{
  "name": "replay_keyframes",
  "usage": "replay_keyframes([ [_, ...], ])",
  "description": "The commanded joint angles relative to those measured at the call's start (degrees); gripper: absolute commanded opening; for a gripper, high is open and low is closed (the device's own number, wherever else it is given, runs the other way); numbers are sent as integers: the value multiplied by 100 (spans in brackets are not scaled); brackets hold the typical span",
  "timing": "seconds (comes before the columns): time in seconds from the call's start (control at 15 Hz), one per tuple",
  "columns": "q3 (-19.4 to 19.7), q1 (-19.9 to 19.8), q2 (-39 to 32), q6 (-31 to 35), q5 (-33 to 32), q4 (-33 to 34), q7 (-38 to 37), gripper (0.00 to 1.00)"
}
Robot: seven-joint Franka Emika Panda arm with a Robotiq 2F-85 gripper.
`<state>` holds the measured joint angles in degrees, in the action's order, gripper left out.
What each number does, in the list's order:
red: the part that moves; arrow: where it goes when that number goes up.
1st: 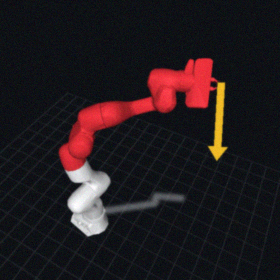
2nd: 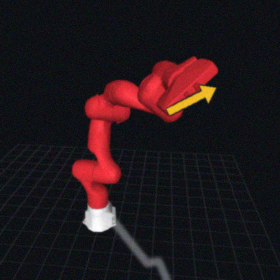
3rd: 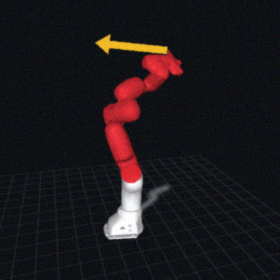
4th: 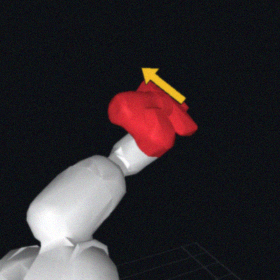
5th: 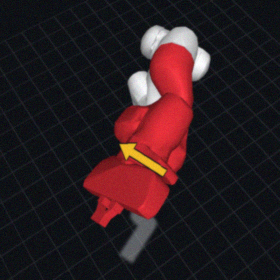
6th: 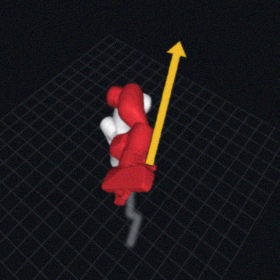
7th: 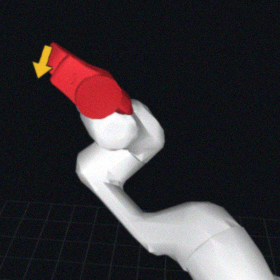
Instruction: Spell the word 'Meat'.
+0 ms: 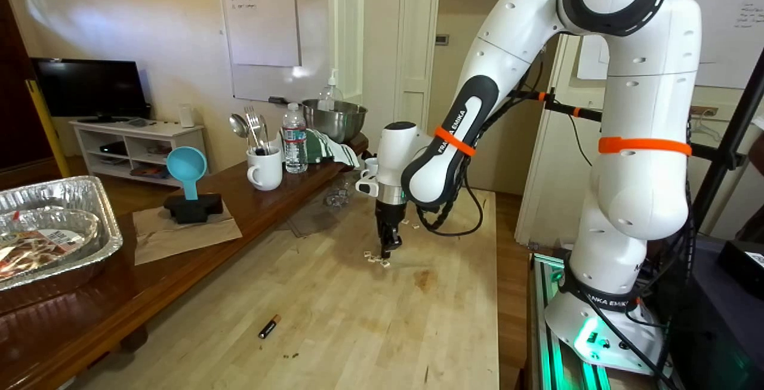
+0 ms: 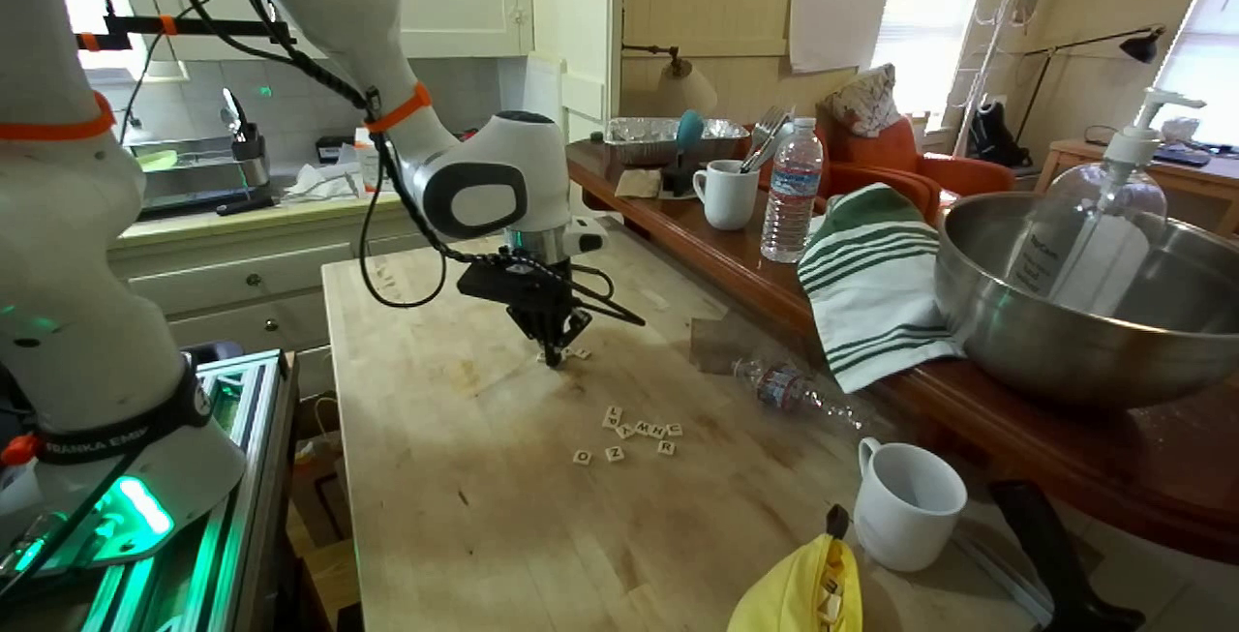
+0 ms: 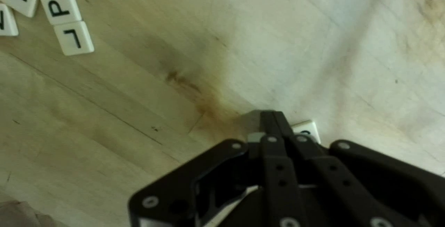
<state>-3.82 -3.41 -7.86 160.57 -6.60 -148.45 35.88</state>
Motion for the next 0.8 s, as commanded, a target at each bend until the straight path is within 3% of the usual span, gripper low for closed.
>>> replay_keyframes([
  [0.0, 57, 60, -75, -105, -144, 12, -146, 0],
  [0.73, -5, 151, 27, -354, 149, 25, -1265, 0],
])
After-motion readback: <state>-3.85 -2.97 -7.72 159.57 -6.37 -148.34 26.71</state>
